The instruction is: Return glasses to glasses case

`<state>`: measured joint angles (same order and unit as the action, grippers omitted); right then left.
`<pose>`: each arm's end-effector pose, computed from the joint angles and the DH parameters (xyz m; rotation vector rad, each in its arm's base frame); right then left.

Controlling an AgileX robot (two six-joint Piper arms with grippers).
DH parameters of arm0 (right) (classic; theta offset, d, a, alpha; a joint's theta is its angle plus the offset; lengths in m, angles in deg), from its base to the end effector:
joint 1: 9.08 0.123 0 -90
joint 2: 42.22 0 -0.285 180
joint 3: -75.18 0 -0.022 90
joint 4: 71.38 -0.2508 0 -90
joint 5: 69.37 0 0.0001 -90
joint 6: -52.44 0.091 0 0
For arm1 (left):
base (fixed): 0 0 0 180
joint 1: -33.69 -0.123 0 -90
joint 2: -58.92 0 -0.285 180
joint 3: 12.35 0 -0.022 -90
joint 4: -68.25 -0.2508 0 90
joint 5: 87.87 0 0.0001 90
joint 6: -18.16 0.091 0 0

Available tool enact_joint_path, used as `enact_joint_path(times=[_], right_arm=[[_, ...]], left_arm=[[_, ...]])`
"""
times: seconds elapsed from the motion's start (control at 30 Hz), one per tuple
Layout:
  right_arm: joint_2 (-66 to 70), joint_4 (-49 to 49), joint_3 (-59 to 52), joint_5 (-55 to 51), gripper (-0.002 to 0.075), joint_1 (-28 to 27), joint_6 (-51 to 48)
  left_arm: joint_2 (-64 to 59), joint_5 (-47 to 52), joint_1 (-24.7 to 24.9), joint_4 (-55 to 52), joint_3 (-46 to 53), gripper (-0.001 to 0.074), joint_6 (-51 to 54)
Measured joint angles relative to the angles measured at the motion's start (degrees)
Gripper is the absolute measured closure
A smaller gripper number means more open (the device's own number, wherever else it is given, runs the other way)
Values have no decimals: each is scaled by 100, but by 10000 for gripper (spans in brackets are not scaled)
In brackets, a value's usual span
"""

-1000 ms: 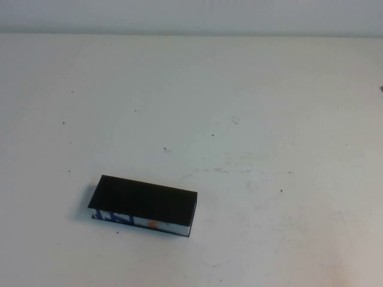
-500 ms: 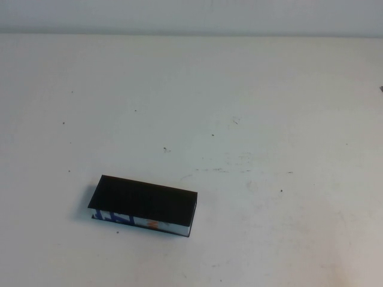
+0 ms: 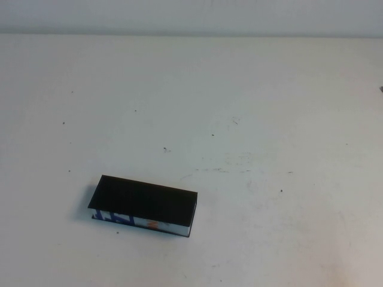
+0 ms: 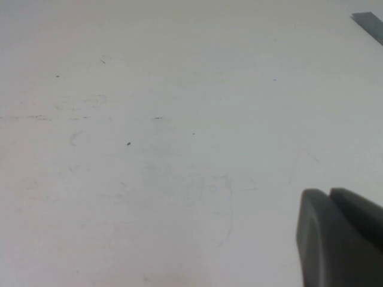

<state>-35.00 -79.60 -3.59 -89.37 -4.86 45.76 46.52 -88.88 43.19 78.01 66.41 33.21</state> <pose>0.0529 0.0084 0.1735 -0.0853 1.8457 0.1094 0.0630 -0.0103 0.2008 0.2003 1.5611 -0.0553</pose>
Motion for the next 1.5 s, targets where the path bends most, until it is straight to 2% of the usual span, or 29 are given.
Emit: enact_joint_path(times=[0.2,0.5,1.5], right_arm=[[-3,-12,0,0,738,0,-12],[-16,-23,0,0,738,0,-22],[-26,-23,0,0,738,0,-22]], left_arm=[[471,1377,0,-1068,0,736,-978],[508,2185,-354,-1268,0,736,-1143],[516,2223,-367,-1275,0,736,-1176]])
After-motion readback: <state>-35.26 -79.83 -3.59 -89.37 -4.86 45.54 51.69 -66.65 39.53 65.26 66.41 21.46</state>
